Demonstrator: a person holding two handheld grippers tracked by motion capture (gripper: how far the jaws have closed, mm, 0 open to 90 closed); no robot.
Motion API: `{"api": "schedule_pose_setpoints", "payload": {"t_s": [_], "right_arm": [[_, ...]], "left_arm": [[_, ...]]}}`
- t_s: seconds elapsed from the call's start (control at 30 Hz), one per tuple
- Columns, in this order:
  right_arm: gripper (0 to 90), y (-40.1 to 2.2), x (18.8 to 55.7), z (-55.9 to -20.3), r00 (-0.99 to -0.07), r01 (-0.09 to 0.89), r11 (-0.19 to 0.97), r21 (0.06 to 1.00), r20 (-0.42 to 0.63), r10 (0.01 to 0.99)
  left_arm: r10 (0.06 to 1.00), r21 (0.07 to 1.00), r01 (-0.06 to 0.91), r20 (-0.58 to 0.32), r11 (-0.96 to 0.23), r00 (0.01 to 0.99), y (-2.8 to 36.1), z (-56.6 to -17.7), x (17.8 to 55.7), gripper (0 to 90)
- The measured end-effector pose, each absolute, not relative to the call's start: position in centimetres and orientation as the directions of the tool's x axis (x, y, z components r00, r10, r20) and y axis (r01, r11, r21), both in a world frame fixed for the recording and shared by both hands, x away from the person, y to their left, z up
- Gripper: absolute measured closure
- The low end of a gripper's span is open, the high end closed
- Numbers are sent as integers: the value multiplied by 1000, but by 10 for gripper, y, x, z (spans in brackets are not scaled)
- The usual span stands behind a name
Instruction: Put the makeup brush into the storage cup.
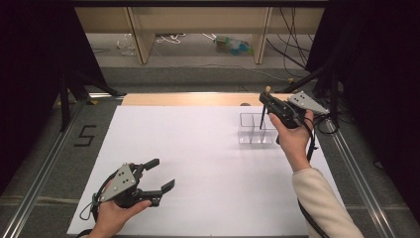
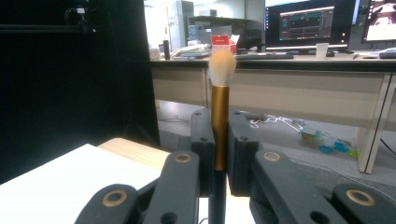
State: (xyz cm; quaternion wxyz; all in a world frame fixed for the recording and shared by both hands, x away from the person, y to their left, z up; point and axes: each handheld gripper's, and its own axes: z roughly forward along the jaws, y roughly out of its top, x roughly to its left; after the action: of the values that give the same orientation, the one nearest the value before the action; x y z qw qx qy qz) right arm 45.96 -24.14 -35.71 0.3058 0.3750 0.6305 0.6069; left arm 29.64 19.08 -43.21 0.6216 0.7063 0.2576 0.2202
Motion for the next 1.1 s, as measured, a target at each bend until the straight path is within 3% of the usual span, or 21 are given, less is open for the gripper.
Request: {"api": "schedule_pose_setpoints", "payload": {"t_s": [1.1], "right_arm": [[841,-241,471,-354,-512,93,-28,995,72,856]], "left_arm": [[636,992,91,-12,-92,772,191,-432,297,187]]}}
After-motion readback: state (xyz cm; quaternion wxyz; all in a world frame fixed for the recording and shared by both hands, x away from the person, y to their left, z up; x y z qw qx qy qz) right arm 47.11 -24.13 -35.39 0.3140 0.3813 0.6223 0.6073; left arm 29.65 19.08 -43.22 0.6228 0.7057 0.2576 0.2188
